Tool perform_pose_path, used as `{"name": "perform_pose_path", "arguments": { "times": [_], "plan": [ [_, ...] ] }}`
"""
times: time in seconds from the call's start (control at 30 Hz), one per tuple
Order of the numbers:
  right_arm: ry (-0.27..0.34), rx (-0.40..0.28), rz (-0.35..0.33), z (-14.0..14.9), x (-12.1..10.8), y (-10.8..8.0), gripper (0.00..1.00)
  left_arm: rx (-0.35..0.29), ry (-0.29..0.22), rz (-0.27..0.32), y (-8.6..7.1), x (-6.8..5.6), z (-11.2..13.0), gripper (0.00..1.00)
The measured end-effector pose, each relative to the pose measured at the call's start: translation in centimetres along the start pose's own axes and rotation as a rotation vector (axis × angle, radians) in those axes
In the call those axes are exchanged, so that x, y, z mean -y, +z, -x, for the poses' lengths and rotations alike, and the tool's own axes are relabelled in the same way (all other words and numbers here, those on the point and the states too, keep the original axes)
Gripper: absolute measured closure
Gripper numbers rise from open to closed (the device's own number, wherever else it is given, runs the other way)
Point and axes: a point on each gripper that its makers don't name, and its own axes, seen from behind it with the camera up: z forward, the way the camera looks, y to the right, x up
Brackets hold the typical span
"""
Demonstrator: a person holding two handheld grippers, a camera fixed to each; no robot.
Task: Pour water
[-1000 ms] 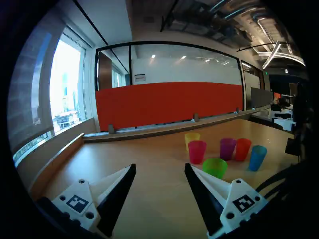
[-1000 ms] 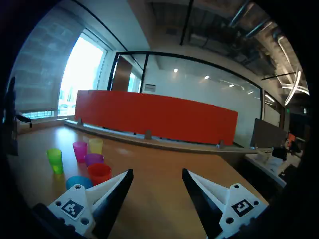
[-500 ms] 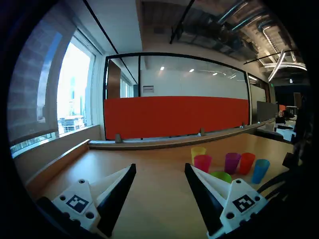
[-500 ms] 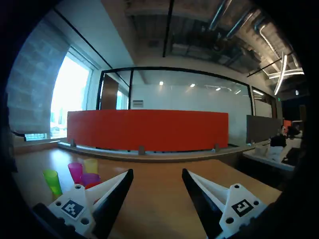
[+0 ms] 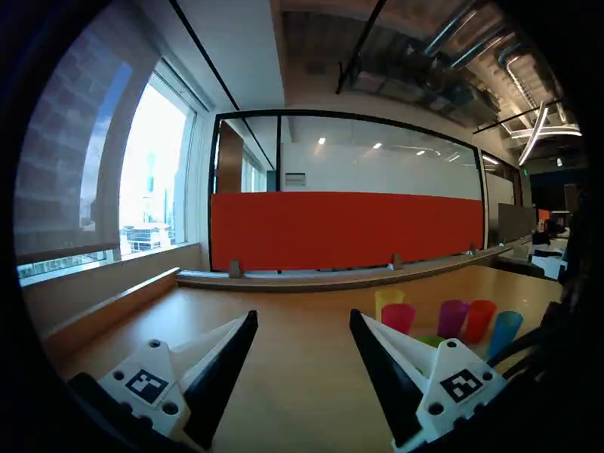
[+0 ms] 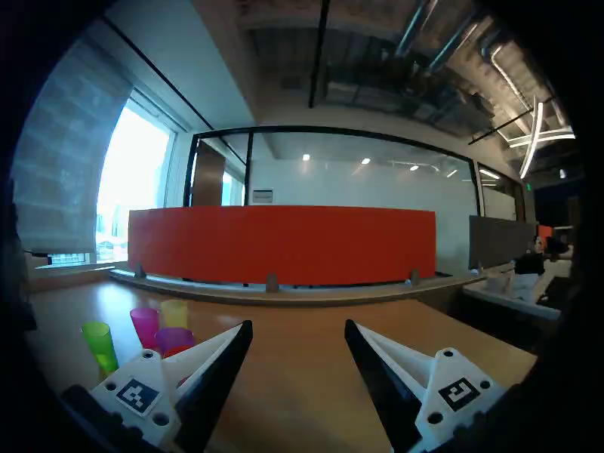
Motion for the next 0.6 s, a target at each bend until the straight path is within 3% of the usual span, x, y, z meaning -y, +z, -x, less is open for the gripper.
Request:
{"name": "perform_pose_path", "arguments": {
  "times": [0.27,0.6],
  "plan": [
    [0.006,0.036,0.006,0.8,0.5,0.1,0.06,-0.015,0.054,-0.027,0.5,-0.1,0.2,0.1],
    [0.0,0.072,0.002,0.8,0.9,0.0,0.06,-0.026,0.019,-0.078,1.1,1.0,0.9,0.1]
  ]
}}
